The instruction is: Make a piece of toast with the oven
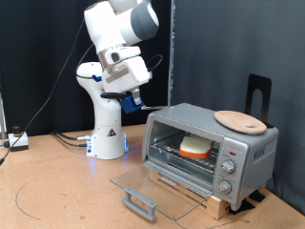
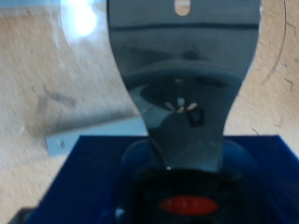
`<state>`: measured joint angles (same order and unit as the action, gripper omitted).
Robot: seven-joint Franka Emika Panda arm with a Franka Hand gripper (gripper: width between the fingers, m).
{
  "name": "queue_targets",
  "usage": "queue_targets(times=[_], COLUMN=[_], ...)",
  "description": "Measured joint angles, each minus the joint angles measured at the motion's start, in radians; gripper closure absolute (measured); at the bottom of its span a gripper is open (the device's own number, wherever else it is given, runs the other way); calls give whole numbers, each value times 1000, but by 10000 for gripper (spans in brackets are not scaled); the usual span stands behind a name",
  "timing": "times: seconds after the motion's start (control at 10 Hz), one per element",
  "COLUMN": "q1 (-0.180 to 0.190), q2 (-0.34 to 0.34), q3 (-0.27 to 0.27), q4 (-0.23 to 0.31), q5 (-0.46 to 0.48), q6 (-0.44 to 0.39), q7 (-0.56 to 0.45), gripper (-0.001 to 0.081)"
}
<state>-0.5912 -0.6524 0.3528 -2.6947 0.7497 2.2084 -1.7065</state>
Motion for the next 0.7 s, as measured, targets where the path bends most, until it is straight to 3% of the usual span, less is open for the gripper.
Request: queue_targets(times=[0.4,0.6,0.7], q1=[30,39,39], q2=[-51,-119,-115], q3=[8,55,53], q4=[12,-4,-4], q5=[53,53,53], q6=[-313,-333,-333], q7=[264,403,386], gripper=[410,410,410])
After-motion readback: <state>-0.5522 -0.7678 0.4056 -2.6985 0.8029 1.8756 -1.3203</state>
